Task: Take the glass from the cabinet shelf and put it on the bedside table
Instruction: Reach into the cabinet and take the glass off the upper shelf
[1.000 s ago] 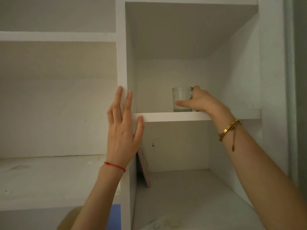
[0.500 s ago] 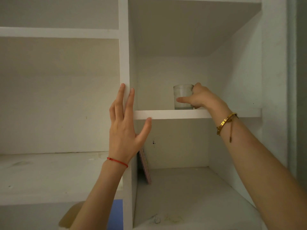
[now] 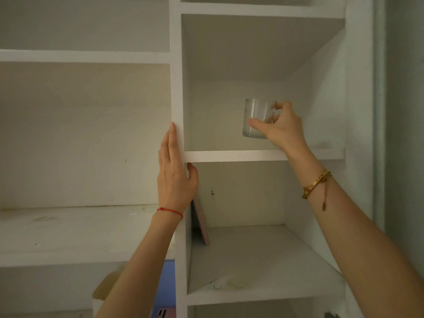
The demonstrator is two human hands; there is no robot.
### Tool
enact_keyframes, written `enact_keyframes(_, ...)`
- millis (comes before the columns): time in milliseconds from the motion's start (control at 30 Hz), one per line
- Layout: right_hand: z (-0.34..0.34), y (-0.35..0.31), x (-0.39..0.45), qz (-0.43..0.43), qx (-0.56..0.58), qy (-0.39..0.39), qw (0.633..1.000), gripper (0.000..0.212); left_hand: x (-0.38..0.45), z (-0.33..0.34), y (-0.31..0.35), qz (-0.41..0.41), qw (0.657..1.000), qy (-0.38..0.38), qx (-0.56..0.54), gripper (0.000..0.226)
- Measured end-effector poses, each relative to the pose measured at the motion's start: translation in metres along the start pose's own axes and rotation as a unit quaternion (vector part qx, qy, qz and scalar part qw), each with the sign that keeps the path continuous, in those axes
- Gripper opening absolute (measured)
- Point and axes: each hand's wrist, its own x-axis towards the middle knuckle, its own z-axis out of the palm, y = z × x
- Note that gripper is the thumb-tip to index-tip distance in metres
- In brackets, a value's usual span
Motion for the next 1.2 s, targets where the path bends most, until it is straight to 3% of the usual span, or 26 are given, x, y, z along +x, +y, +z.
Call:
enact_keyframes(333,-0.03,-0.02,-0.062,-0.032,0.042,-0.012,0.999,0.072,-0.003,-0.011,0.013,-0.037,0.999,-0.038,-0.002,0.086)
enact_keyframes(533,-0.037,-0.024,-0.099,-0.042,0.07,-0.029,0.996,0.071,-0.01,-0.04,0.015,-0.053,0.992,-0.11,0.03,0.086)
enact_keyframes(733,-0.03,-0.012,-0.143,-0.031,0.12,-0.081,0.989,0.066,-0.043,-0.084,0.015,-0.05,0.98,-0.166,0.095,0.063)
enact_keyframes(867,-0.016,0.0,-0.178,-0.018,0.127,-0.127,0.983,0.073,-0.074,-0.113,0.024,-0.057,0.971,-0.203,0.116,0.049)
enact_keyframes(1000,-0.002,0.013,-0.217,0.004,0.132,-0.18,0.975,0.077,-0.105,-0.141,0.031,-0.083,0.962,-0.228,0.128,0.044)
enact_keyframes(1200,0.014,0.029,-0.278,0.044,0.144,-0.253,0.956,0.064,-0.155,-0.184,0.033,-0.133,0.947,-0.251,0.153,0.04)
